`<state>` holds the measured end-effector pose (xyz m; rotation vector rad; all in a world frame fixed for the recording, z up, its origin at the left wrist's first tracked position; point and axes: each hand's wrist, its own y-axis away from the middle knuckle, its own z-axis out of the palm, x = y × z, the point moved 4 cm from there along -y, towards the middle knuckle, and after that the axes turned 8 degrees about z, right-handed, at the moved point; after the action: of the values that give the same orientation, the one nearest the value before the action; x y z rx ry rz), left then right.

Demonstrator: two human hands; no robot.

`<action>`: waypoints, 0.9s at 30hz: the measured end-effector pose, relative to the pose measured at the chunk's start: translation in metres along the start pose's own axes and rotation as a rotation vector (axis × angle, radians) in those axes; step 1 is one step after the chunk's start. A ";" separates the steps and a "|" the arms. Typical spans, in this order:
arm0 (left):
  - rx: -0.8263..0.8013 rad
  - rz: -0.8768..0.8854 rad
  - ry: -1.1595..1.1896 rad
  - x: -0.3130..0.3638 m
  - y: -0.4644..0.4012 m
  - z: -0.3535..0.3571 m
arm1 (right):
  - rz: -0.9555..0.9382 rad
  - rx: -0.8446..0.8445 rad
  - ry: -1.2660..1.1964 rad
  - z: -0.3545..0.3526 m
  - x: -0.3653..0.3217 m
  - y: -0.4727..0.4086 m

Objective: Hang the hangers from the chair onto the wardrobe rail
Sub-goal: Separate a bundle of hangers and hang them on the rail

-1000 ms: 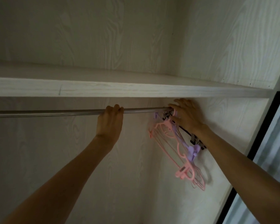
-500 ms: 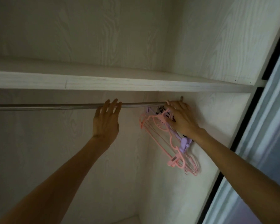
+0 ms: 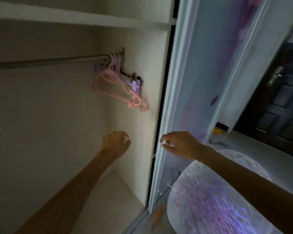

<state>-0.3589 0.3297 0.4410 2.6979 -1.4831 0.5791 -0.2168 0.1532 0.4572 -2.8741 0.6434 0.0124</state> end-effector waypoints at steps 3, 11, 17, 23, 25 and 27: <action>-0.150 0.081 0.043 0.047 0.013 0.047 | 0.155 -0.153 0.028 0.021 0.052 0.069; -0.414 0.129 0.168 0.176 0.027 0.178 | 0.557 -0.408 -0.030 0.075 0.210 0.210; -0.581 -0.005 0.222 0.237 0.021 0.298 | 0.726 -0.563 -0.141 0.139 0.319 0.273; -0.623 -0.082 0.282 0.235 0.022 0.387 | 0.752 -0.642 -0.211 0.225 0.365 0.298; -0.627 -0.092 0.271 0.219 0.018 0.421 | 0.772 -0.656 -0.223 0.256 0.371 0.301; -0.620 -0.123 0.285 0.210 0.011 0.447 | 0.804 -0.657 -0.223 0.282 0.377 0.302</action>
<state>-0.1263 0.0710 0.0899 2.1086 -1.1666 0.3900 0.0066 -0.2187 0.1046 -2.8333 1.9800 0.7682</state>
